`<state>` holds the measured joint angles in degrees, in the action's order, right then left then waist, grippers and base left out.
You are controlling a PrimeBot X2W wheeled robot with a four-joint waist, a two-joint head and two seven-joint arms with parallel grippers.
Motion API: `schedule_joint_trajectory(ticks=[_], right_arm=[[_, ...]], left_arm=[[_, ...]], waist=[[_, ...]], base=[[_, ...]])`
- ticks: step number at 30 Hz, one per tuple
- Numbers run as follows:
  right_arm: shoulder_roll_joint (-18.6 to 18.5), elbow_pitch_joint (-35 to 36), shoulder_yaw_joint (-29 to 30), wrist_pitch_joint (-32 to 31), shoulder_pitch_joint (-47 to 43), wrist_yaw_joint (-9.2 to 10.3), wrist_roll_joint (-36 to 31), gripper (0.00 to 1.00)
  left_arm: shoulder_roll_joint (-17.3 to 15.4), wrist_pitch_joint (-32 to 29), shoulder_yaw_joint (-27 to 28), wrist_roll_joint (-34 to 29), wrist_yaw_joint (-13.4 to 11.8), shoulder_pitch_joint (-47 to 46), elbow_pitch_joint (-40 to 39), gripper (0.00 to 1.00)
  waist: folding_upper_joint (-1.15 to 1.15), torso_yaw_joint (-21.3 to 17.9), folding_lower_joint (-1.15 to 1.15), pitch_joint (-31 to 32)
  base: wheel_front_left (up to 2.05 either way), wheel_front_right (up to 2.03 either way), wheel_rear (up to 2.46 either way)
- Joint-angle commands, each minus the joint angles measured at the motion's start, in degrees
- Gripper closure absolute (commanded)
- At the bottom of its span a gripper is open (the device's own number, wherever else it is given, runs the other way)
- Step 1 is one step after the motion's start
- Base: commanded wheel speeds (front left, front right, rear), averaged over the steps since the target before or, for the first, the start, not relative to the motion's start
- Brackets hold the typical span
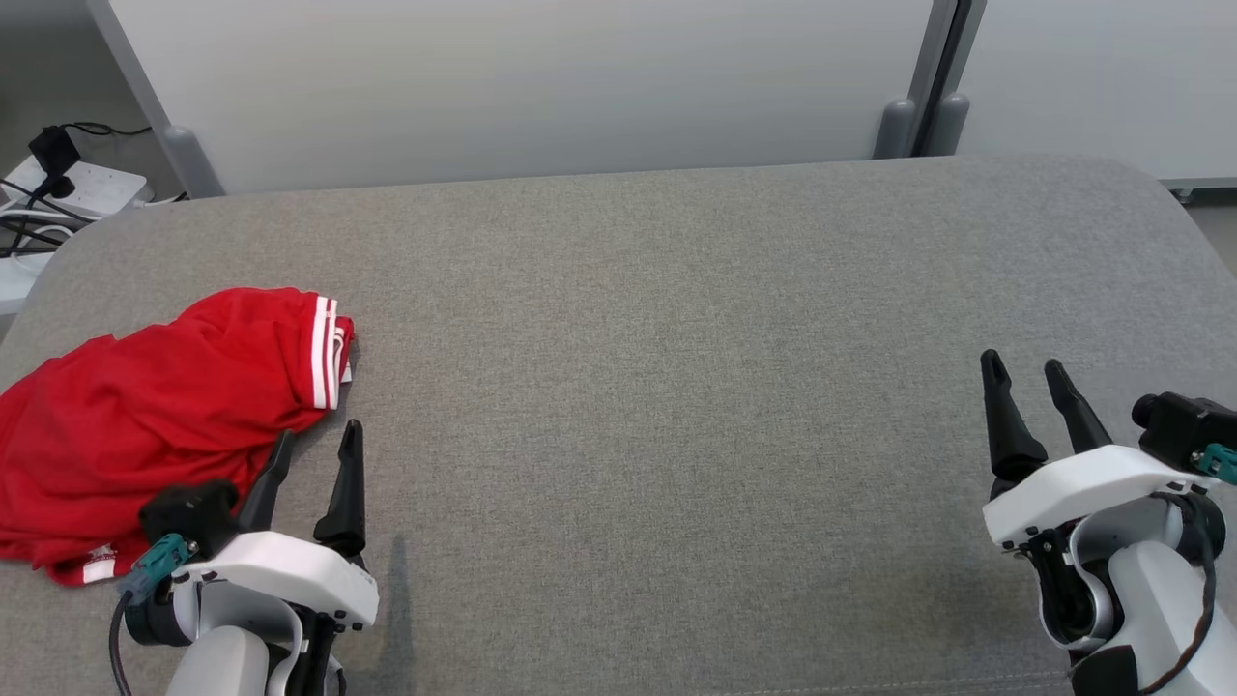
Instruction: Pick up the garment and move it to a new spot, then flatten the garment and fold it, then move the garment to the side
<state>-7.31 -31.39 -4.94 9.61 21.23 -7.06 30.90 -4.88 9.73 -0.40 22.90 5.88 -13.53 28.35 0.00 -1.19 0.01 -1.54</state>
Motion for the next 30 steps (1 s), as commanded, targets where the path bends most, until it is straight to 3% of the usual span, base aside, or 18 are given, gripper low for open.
schedule_joint_trajectory(ticks=[1,22,30], right_arm=[[-0.7,0.8,-1.2,1.1,3.0,-0.37,-2.2,0.0],[-0.9,-1.4,-0.7,4.8,6.9,-0.42,-18.5,0.0],[-0.6,-1.8,0.7,5.4,6.9,-0.43,-21.7,0.0]], left_arm=[[-1.5,1.0,1.6,-2.2,-0.6,-3.4,-1.4,0.0],[-1.9,4.7,2.7,-18.4,-2.6,-6.4,-0.1,0.0],[-1.9,5.3,3.8,-20.5,-2.8,-6.5,0.6,0.0]], waist=[[0.0,0.0,0.0,0.0],[0.0,-0.6,0.0,-0.2],[0.0,-0.6,0.0,0.2]], base=[[0.0,0.0,0.0],[0.0,0.0,0.0],[0.0,0.0,0.0]])
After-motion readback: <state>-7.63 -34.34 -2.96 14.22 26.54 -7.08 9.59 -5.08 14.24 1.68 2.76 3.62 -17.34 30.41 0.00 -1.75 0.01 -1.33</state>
